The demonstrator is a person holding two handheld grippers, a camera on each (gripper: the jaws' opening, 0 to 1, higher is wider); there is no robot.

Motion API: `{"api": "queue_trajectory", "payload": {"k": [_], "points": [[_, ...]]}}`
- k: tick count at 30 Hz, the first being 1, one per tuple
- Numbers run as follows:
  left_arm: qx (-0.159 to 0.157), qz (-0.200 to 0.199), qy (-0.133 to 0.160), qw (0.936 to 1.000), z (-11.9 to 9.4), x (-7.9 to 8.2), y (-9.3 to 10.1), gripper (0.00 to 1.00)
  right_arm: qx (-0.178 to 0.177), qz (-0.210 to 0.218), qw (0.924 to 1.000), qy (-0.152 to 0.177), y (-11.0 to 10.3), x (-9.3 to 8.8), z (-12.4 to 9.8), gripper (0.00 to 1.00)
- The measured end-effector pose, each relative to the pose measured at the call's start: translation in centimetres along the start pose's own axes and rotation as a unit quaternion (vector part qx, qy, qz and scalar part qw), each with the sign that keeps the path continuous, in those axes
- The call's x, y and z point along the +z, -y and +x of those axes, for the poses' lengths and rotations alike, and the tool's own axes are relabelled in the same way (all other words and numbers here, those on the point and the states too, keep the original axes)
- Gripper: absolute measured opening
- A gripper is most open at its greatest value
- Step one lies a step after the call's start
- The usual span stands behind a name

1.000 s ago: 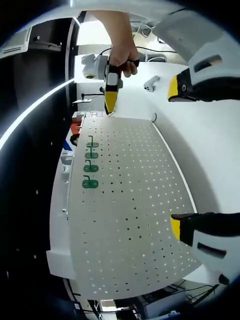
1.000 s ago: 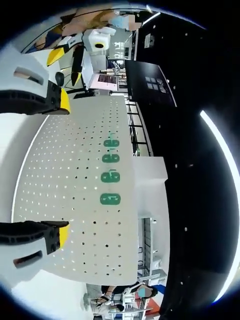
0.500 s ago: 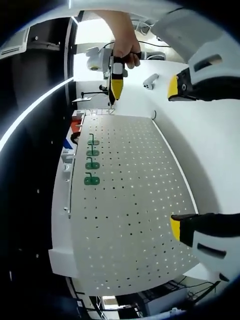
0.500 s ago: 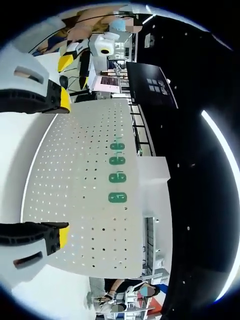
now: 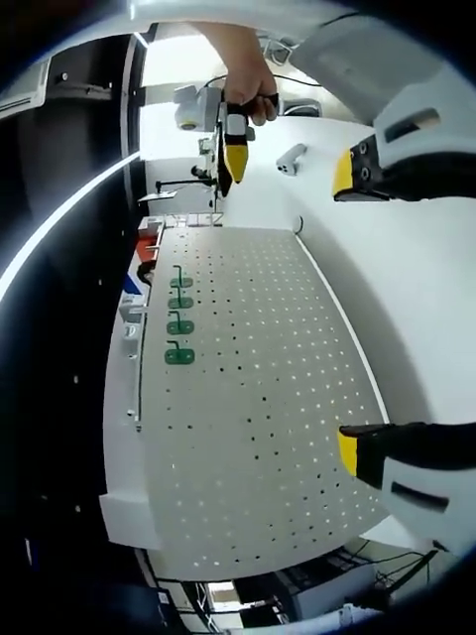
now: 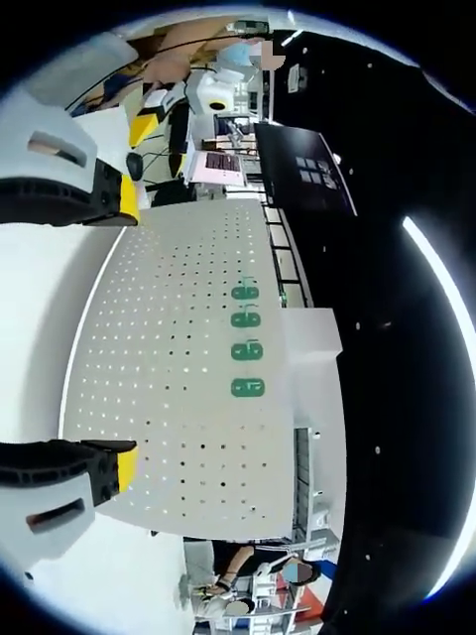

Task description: Insert the hook assembly into the mounting plate slot until the hook locks in place.

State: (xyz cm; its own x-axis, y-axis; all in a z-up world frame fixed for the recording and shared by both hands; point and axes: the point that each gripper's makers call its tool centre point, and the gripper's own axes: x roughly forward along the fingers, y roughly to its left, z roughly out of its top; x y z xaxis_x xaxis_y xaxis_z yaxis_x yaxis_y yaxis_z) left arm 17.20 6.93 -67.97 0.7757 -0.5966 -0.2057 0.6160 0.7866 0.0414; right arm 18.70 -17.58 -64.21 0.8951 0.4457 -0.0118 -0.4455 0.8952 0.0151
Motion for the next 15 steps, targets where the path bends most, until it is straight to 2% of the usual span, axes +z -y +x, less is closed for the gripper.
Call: {"api": "queue_trajectory", "payload": {"k": [15], "points": [[0.012,0.01,-0.009,0.9998,-1.8,-1.3,-0.2,0.99,-0.015,0.001,0.9999,-0.003,0.3,-1.1,-2.4,0.86]]}}
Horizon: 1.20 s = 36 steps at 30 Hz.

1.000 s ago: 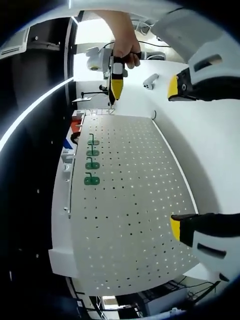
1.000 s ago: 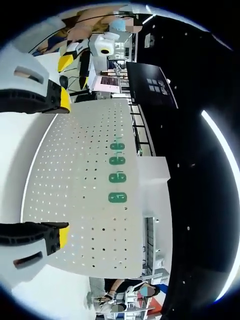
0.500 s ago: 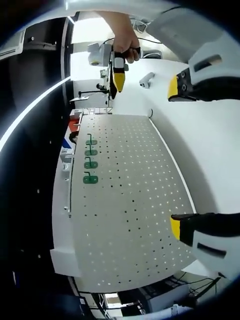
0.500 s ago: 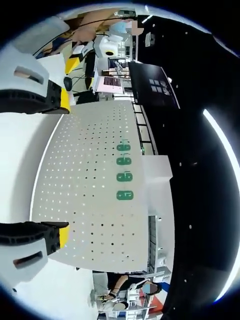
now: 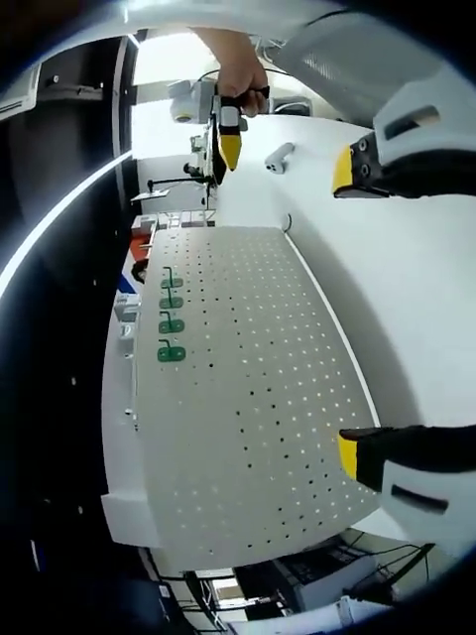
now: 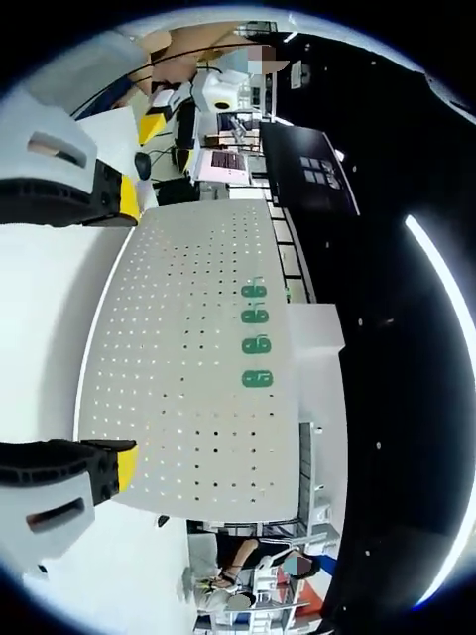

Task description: Insert the hook assembly into the mounting plate slot until the hook locks in place.

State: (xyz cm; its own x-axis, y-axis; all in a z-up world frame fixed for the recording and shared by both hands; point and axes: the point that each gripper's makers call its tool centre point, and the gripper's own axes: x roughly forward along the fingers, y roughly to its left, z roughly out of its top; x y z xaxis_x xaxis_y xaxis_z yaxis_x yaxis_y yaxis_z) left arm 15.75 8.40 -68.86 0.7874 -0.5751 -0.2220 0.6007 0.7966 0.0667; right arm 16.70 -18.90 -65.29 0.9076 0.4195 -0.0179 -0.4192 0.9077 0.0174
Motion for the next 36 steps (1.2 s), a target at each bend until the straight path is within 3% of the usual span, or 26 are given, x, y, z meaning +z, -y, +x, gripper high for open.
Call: {"api": "queue_trajectory", "payload": {"k": [19,36], "points": [[0.02,-0.006,-0.013,0.9997,-2.3,-3.0,-0.9,1.0,-0.012,0.004,0.9999,0.006,-0.2,-0.7,-2.0,0.85],[0.03,-0.026,0.001,0.9992,-2.5,-2.6,-1.0,1.0,-0.026,0.005,0.9996,0.009,0.4,-1.0,-3.4,0.85]]}}
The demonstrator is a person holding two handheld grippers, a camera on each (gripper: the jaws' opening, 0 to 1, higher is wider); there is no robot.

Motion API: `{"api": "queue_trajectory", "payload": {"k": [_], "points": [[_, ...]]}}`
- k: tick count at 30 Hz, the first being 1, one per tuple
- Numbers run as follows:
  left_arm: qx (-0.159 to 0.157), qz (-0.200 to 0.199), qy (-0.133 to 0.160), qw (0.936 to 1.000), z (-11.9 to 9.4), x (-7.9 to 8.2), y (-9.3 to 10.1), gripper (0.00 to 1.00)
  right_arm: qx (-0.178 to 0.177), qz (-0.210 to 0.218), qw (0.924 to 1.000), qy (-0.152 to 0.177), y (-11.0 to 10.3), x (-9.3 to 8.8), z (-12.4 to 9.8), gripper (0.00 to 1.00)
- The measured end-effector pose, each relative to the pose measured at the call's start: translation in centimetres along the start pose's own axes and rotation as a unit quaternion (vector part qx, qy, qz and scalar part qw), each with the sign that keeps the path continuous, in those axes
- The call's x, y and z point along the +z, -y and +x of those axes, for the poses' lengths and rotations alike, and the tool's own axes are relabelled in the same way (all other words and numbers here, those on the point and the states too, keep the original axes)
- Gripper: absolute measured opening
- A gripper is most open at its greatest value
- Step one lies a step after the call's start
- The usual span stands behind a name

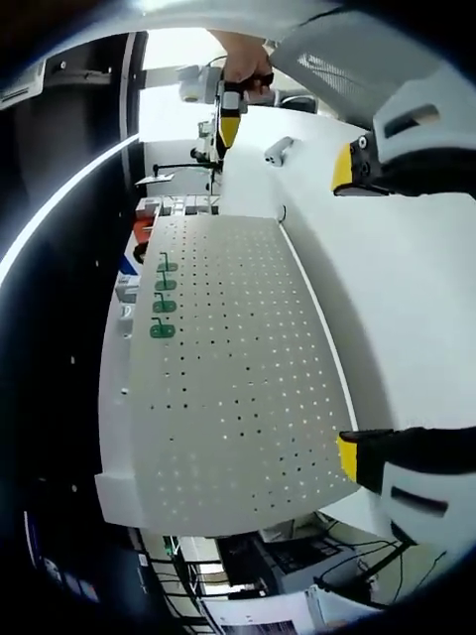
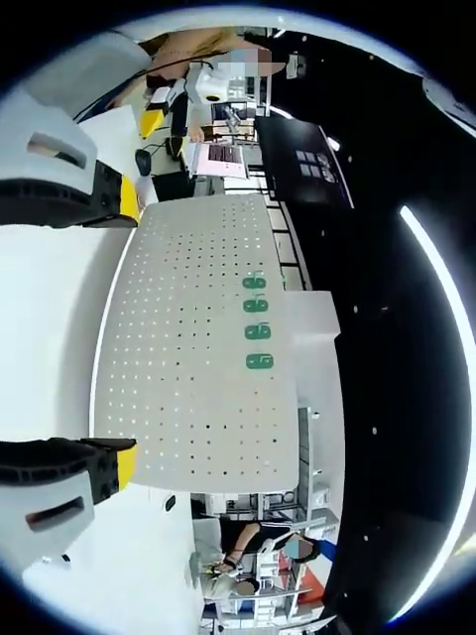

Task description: Insert the hook assembly into the mounting plate slot until the hook locks in place.

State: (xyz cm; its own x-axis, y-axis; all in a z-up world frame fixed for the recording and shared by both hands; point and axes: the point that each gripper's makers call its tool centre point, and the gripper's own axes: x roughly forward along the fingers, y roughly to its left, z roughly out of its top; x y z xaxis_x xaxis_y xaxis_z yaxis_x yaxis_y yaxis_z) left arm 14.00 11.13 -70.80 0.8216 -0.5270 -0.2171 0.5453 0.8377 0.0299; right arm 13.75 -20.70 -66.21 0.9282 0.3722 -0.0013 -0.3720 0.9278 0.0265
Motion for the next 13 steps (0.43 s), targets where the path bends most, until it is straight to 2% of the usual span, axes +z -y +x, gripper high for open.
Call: {"api": "queue_trajectory", "payload": {"k": [1,3,13], "points": [[0.0,0.001,-0.001,1.0,0.0,0.0,0.0,1.0,0.0,0.0,1.0,0.0,0.0,0.0,0.0,0.85],[-0.001,-0.001,0.0,1.0,-0.1,-1.8,-1.0,1.0,0.002,0.001,1.0,-0.002,-0.2,-0.2,0.1,0.85],[-0.002,0.005,-0.005,1.0,-0.1,-2.1,-1.1,1.0,0.004,0.004,1.0,-0.003,-0.3,-0.3,0.1,0.85]]}}
